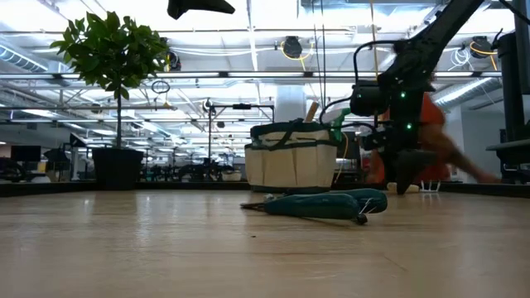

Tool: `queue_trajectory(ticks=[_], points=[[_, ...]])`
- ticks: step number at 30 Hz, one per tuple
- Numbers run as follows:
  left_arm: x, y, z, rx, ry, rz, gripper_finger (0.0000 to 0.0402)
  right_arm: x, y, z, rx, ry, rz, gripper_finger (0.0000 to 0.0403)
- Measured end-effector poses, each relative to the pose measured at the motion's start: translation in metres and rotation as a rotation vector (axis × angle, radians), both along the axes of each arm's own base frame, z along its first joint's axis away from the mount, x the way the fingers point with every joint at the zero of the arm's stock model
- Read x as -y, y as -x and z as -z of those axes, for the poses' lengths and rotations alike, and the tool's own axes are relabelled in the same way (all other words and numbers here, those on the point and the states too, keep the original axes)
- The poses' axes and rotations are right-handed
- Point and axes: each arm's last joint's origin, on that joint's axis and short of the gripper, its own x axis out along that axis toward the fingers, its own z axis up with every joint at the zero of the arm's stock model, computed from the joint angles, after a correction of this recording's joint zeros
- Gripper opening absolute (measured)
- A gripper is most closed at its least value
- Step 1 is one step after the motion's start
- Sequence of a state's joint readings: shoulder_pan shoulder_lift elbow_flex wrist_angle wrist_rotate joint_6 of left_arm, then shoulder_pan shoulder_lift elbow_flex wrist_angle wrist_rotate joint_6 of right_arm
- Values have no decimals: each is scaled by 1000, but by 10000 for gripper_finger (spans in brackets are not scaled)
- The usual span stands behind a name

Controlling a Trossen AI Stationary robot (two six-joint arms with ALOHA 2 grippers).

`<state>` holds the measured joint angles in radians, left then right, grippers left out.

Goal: Pick & Place Garden tools in Gardening bag
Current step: Put the hand rake into the gardening bag

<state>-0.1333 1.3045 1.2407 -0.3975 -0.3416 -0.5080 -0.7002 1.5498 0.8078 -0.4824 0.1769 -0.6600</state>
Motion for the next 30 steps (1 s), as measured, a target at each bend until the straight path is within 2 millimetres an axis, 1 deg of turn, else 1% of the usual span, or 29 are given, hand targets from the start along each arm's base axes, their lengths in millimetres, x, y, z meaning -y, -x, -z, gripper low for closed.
queue_trajectory(ticks=[3, 5, 11, 18, 22, 26, 30], points=[[0, 0, 0, 0, 2, 3, 305, -1, 0, 0, 21, -22, 45, 232], [0, 0, 0, -1, 1, 5, 306, -1, 0, 1, 32, -34, 84, 216], [1, 0, 0, -3, 8, 29, 306, -4, 2, 3, 57, -80, 147, 138], [9, 1, 0, -3, 8, 59, 306, -10, 8, 12, 45, -105, 223, 60], [15, 2, 0, -3, 8, 78, 306, -14, 11, 11, 38, -115, 258, 57], [19, 2, 0, -2, 7, 91, 306, -19, 10, 2, 73, -90, 262, 57], [22, 3, 0, 1, 7, 100, 306, -30, 12, -11, 105, -102, 253, 60]])
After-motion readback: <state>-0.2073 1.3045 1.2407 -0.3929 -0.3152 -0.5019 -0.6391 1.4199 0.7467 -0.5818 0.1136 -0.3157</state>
